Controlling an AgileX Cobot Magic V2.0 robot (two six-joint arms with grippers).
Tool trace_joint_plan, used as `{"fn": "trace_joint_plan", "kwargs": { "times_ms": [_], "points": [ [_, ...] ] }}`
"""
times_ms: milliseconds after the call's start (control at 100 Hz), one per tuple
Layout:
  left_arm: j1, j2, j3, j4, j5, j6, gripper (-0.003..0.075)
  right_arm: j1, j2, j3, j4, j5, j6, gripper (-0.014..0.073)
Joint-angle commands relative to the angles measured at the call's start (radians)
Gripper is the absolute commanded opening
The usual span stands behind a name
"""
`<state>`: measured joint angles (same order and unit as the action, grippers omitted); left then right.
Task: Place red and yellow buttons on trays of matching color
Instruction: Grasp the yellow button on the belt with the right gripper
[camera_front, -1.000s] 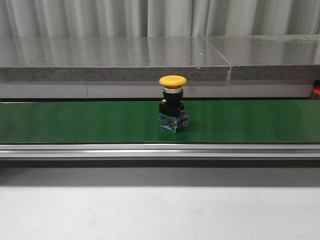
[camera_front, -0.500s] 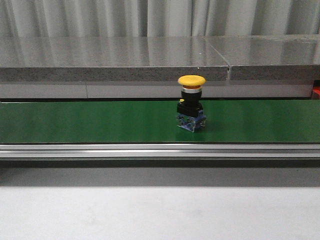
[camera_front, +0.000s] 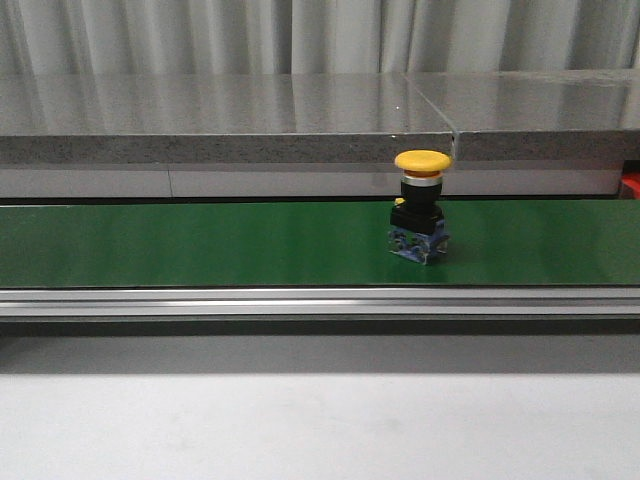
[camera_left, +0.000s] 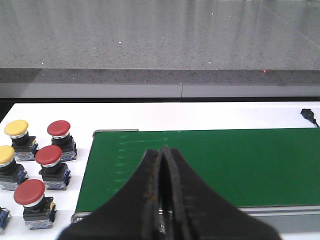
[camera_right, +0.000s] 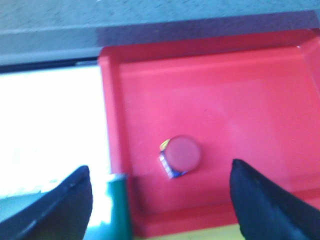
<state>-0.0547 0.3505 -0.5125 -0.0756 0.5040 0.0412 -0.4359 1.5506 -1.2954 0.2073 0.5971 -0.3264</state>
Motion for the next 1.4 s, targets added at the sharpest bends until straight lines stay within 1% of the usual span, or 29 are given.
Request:
{"fn": "trace_joint_plan", "kwargs": {
  "times_ms": [0, 70, 200, 390, 620, 810, 990, 1180, 1390],
  "points": [
    [-0.009, 0.006, -0.026, -0.011, -0.079, -0.009, -0.0019, 0.030, -0.116, 0.054, 0.001, -0.055, -0.024, 0.0563],
    [-0.009, 0.006, -0.026, -0.011, -0.079, -0.009, -0.0019, 0.066, -0.170, 0.111, 0.001, -0.036, -0.024, 0.0563],
    [-0.009, 0.006, -0.026, -0.011, -0.079, -0.009, -0.0019, 0.144, -0.237, 0.192, 0.002, 0.045, -0.024, 0.0563],
    [-0.009, 0.006, -0.026, -0.011, -0.079, -0.009, -0.0019, 0.264, -0.266, 0.256, 0.006, 0.149, -0.024, 0.0563],
    [-0.009, 0.006, -0.026, -0.011, -0.079, -0.009, -0.0019, 0.417, -0.265, 0.290, 0.006, 0.155, -0.032, 0.0563],
    [-0.009, 0.006, -0.026, -0.011, -0.079, -0.009, -0.0019, 0.515, -0.257, 0.290, 0.006, 0.128, -0.042, 0.0563],
    [-0.009, 0.006, -0.026, -0.011, -0.079, -0.009, -0.0019, 0.566, -0.222, 0.270, 0.021, 0.110, -0.042, 0.0563],
    [-0.009, 0.006, -0.026, -0.011, -0.079, -0.009, -0.0019, 0.614, -0.151, 0.199, 0.026, 0.092, -0.042, 0.0563],
    [-0.009, 0.006, -0.026, -0.011, -0.079, -0.009, -0.0019, 0.623, -0.053, 0.134, 0.028, 0.091, -0.042, 0.0563]
  ]
}}
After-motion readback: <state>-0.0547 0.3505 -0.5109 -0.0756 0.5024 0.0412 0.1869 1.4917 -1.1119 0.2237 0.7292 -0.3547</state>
